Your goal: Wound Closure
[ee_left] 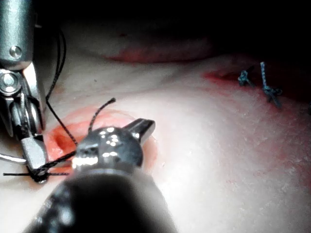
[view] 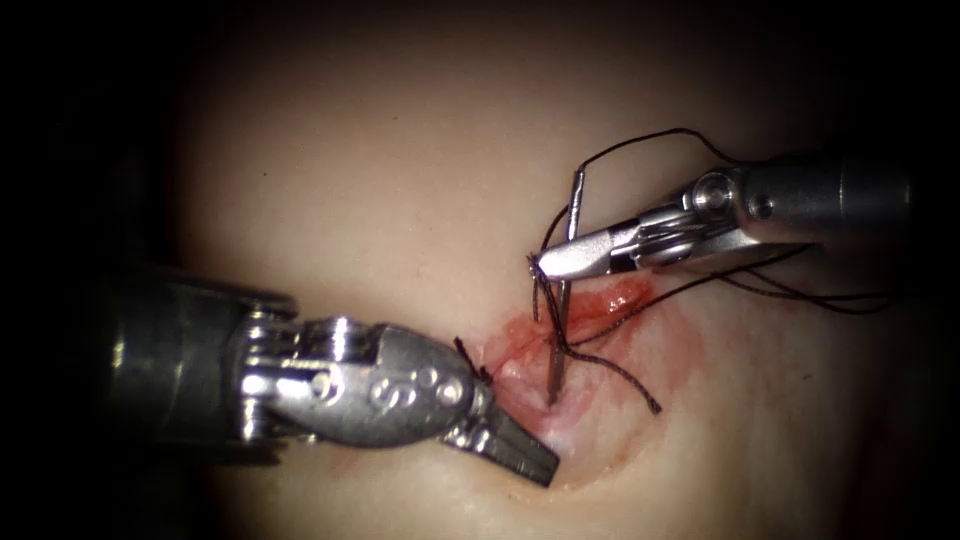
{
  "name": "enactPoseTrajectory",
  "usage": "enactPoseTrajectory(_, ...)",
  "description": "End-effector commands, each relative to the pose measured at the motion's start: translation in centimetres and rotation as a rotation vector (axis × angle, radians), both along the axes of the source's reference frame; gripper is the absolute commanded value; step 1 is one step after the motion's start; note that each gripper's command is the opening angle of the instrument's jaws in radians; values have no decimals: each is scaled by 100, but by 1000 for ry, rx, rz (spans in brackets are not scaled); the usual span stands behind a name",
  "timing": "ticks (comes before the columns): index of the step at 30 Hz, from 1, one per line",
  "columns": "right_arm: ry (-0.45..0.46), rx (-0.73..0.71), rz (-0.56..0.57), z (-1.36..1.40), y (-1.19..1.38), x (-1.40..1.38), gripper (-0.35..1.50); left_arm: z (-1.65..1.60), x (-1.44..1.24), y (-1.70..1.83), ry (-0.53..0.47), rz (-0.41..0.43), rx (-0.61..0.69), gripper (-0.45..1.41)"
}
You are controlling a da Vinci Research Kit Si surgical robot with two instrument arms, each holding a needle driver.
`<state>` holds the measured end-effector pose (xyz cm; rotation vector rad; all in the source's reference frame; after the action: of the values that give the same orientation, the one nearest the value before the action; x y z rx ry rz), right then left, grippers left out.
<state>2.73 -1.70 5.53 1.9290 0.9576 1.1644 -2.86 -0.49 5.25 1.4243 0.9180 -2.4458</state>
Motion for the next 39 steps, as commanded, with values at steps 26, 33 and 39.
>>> enactPoseTrajectory(26,13,30,-5,-1,-5,11,-35,14,-11,19,-187,35,11,57)
enactPoseTrajectory(33,13,29,-5,0,-5,12,-35,9,-11,41,-262,-18,-22,5)
enactPoseTrajectory(39,13,28,-5,1,-6,12,-35,17,-5,40,-267,-20,-27,-13)
